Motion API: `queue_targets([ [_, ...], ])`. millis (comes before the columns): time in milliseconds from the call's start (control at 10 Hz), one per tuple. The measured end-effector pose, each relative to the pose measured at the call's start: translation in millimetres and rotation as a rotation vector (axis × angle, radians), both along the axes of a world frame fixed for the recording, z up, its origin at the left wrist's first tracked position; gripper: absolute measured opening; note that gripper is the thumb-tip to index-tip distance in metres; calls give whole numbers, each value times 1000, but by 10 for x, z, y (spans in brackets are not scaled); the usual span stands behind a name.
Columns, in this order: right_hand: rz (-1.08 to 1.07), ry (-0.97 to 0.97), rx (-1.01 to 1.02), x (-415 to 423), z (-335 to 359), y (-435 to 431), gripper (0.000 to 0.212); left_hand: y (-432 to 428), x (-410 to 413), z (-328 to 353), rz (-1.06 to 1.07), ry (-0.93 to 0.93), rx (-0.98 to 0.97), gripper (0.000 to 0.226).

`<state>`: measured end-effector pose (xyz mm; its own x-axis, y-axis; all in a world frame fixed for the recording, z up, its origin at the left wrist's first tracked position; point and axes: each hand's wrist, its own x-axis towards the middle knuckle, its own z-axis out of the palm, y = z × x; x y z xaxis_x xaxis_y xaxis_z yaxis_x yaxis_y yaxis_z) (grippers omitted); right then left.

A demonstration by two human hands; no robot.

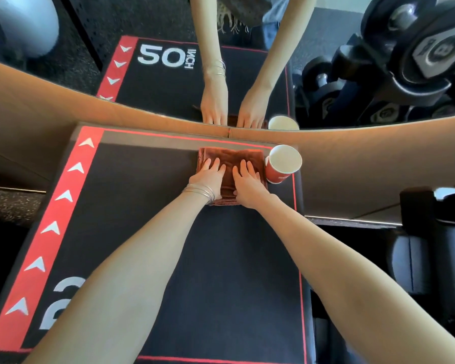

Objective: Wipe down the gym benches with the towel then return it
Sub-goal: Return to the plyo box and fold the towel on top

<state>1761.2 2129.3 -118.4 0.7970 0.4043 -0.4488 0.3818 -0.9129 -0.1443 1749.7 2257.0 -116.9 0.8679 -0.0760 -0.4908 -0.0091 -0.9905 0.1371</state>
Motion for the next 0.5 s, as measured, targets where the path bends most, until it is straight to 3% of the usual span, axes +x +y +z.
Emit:
queue_targets([
  [300, 66, -107, 23, 42, -28, -105, 62, -37, -178, 57, 39, -156, 64, 66],
  [500, 65, -136, 218, -502, 213, -209, 47, 101, -797, 281, 40, -269, 56, 52],
])
